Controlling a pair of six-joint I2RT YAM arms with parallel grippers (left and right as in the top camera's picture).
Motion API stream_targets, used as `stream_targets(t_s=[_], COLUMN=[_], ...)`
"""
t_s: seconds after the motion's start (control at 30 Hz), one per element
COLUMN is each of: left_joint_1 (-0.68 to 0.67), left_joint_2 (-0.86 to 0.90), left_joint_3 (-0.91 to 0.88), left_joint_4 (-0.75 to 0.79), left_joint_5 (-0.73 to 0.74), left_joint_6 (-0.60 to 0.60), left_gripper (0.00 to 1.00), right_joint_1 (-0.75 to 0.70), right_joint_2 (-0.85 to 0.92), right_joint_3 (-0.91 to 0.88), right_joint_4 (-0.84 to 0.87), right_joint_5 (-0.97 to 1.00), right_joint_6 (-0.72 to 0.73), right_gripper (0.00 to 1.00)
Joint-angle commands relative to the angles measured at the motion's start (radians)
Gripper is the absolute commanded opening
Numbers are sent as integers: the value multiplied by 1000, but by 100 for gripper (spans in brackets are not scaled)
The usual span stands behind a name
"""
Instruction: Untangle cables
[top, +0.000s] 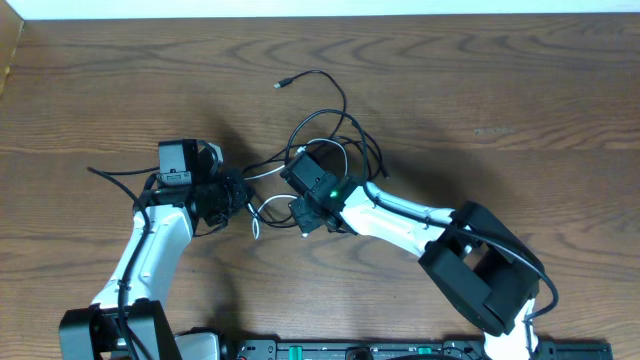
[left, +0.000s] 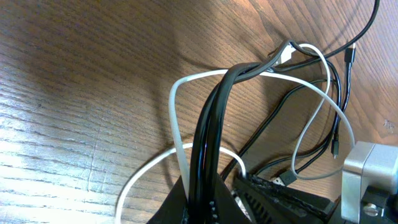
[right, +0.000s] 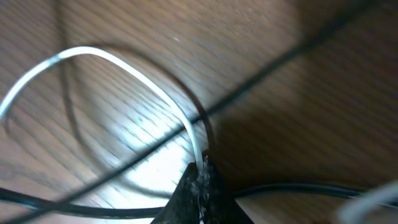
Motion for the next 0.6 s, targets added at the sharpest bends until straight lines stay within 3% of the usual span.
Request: stream_targets(t_s=[0.0, 0.23, 0.57], left_joint_1=[4, 4, 4], left_joint_2=[4, 4, 4], left_joint_3=[-2, -2, -2], left_joint_4=[1, 1, 1], left_joint_5=[-10, -13, -13], left_joint_6=[2, 2, 2], left_gripper=[8, 8, 8], right_joint_1=[-34, -81, -96], right_joint_2=[-69, -138, -36], right_joint_3=[3, 3, -1], right_joint_4=[-56, -79, -98], right_joint_5=[109, 220, 268], right_joint_6=[-20, -21, -40], right_gripper=[1, 1, 1])
